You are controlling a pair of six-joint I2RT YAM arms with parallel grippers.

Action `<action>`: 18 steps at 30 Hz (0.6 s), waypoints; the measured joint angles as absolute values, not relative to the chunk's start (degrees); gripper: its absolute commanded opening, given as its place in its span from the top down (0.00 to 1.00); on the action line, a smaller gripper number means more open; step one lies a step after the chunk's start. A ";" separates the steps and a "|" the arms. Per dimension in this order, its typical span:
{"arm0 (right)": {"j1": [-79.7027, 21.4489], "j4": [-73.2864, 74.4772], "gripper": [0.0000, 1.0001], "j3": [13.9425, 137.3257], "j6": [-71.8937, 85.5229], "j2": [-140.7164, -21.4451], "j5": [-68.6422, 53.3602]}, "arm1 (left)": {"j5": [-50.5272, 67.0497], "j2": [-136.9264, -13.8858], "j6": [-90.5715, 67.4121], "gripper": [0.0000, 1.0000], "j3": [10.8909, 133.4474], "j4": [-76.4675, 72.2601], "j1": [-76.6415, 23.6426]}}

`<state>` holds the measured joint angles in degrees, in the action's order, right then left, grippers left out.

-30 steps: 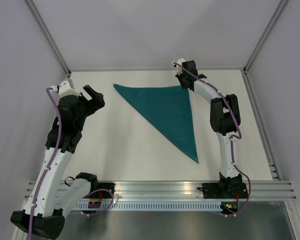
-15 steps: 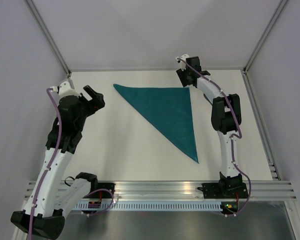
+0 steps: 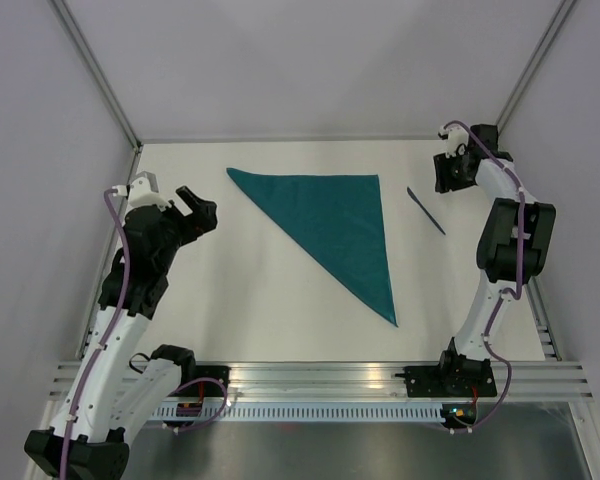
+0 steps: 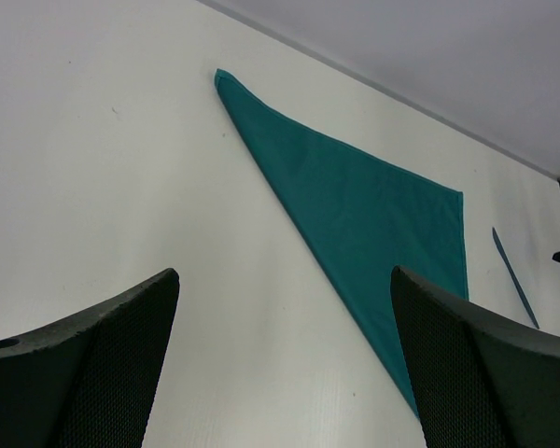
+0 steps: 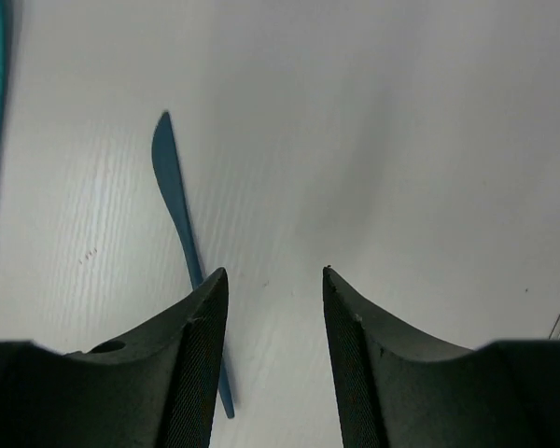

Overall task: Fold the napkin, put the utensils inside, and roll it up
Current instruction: Grab a utensil with the right arm

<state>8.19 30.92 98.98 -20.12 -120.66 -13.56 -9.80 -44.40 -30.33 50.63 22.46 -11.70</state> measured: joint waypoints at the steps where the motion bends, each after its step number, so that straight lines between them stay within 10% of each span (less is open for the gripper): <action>1: 9.23 31.00 0.49 96.90 -20.86 -119.55 -13.78 | -9.50 -44.40 -30.33 0.03 50.24 22.22 -11.70; 18: 7.57 30.87 0.49 84.47 -25.50 -115.61 -16.95 | -6.85 -42.57 -30.33 0.03 48.34 20.88 -11.73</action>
<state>7.57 30.87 84.47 -25.50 -115.61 -16.95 -6.85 -42.57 -30.33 48.34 20.88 -11.73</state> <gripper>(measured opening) 0.521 0.971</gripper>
